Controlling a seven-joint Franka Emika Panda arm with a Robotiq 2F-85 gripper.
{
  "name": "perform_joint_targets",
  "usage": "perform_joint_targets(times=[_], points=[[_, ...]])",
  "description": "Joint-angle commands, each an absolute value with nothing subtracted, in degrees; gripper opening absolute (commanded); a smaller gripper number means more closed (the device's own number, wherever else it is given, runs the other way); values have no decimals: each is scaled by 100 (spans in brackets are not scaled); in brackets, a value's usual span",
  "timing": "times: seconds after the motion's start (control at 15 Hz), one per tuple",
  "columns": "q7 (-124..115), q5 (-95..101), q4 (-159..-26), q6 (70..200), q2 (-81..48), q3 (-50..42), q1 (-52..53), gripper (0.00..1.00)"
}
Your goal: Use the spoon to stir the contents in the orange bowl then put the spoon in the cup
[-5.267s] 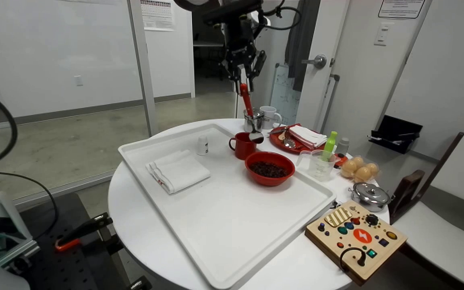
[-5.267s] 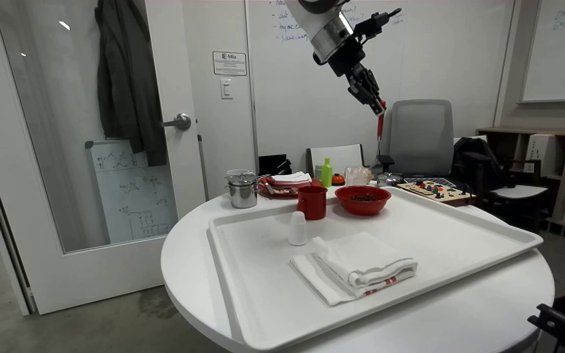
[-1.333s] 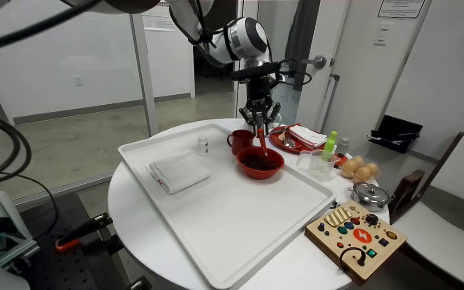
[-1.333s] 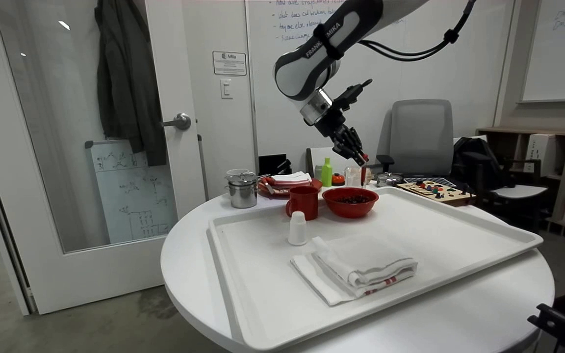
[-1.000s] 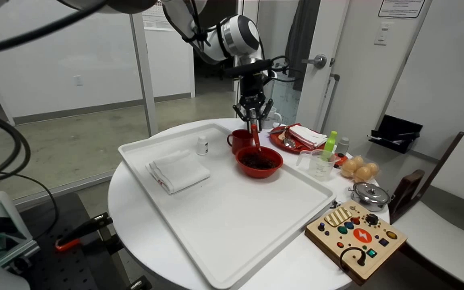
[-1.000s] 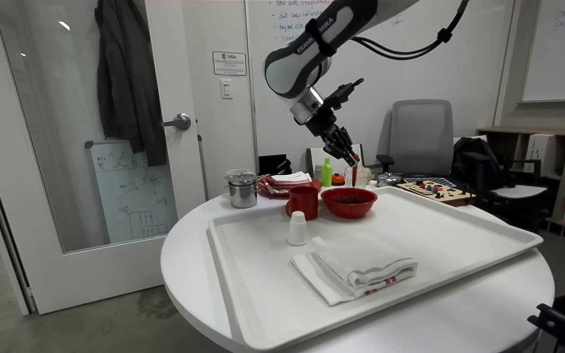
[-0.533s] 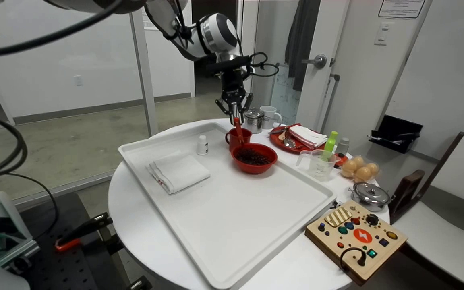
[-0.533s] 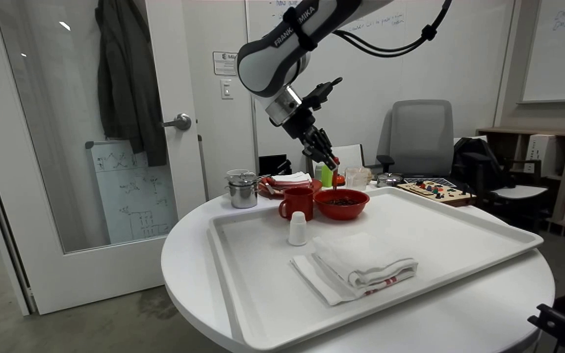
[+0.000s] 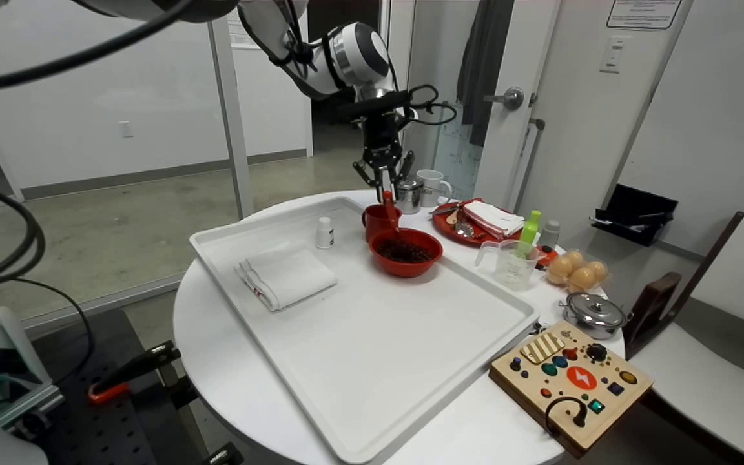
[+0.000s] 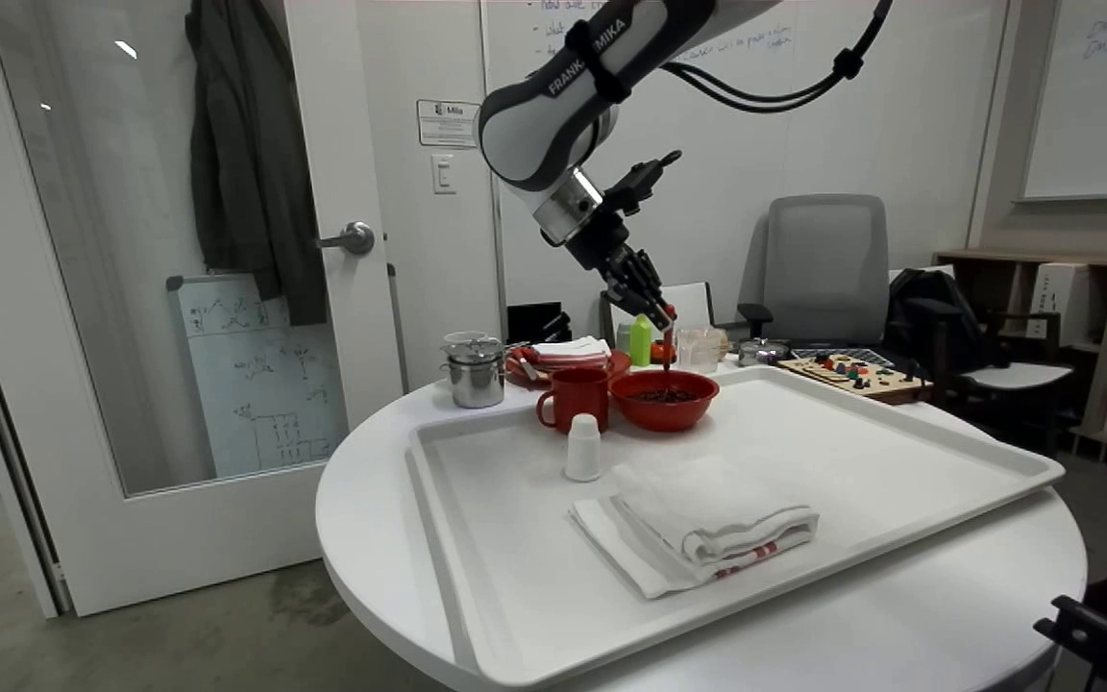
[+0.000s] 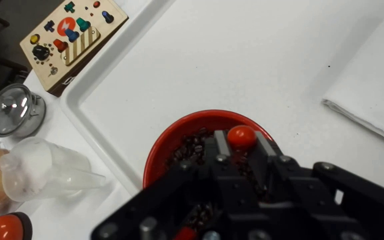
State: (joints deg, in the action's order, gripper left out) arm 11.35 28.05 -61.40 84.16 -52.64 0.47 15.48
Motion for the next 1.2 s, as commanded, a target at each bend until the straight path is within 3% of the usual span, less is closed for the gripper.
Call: perform_joint_targets(times=[0.0, 1.13], points=[[1269, 2718, -5924, 8278, -5411, -32, 1321, 12], [1265, 2680, -5966, 8356, -5229, 107, 1323, 12]])
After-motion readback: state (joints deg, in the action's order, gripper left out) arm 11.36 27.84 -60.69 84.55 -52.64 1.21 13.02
